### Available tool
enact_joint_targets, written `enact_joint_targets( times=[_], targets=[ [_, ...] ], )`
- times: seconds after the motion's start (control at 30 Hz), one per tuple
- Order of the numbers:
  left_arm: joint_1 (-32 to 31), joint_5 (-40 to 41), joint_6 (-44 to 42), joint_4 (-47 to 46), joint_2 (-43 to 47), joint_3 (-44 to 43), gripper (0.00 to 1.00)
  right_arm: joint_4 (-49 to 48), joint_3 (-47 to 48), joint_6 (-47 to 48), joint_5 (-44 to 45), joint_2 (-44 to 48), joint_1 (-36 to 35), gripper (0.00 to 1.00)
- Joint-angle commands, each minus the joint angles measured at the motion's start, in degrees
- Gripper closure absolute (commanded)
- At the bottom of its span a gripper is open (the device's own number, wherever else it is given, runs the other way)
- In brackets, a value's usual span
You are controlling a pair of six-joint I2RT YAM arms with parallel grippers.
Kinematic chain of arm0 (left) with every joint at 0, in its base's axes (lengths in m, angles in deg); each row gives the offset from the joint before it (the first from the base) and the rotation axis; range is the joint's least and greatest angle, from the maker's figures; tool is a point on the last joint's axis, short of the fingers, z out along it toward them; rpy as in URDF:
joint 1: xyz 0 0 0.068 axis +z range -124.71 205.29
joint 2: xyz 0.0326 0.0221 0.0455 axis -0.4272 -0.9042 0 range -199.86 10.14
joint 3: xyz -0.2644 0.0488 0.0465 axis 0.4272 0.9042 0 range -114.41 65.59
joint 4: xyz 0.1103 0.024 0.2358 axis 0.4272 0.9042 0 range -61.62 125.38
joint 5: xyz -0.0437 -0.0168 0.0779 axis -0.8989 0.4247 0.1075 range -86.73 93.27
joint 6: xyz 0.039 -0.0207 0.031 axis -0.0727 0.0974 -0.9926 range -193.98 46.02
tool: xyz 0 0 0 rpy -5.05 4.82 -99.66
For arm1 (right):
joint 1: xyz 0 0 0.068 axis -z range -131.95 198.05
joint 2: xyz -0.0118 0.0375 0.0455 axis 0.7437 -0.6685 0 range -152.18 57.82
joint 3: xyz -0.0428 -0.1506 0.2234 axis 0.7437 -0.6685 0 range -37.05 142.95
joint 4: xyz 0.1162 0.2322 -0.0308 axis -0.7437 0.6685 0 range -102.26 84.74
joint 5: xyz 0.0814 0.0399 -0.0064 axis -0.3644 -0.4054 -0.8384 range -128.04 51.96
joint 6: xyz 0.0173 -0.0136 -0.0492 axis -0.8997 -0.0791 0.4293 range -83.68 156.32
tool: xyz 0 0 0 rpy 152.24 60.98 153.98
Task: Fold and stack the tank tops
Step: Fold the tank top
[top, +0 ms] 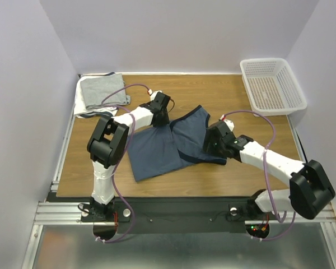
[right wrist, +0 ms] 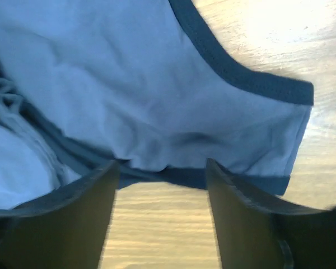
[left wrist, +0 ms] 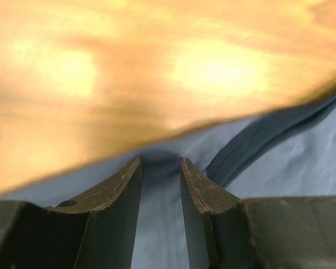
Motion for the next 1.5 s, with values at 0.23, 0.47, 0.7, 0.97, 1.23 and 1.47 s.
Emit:
enact_joint_targets(
  times=[0.23,0.47,0.7,0.97,1.23,1.47],
  targets=[
    [-0.07,-3.15,-8.84,2.71,5.11,-1.93,0.55,-4.13,19.25,3.29,-1.99,-9.86,15.10,0.24],
    [0.20,-1.13,-7.61,1.75,2.84,-9.99,0.55,-5.11,41.58,-1.53,-16.51,-31.22,20.13,0.25],
    [0.20,-3.58,-6.47,0.95,-8.41,-24.06,0.56,-6.07,48.01,-9.18,-22.76,-40.38,20.83,0.27],
    [-0.07,-11.47,-2.25,-6.94,-13.77,-24.78,0.56,-7.48,49.07,-13.84,-25.05,-44.25,21.10,0.28],
    [-1.47,-16.33,0.21,-12.83,-16.94,-25.47,0.56,-8.18,50.03,-14.81,-23.91,-47.24,22.32,0.29],
    [-2.79,-19.58,0.65,-14.78,-19.05,-26.62,0.56,-8.62,50.92,-14.46,-24.35,-49.00,23.12,0.41]
  ],
)
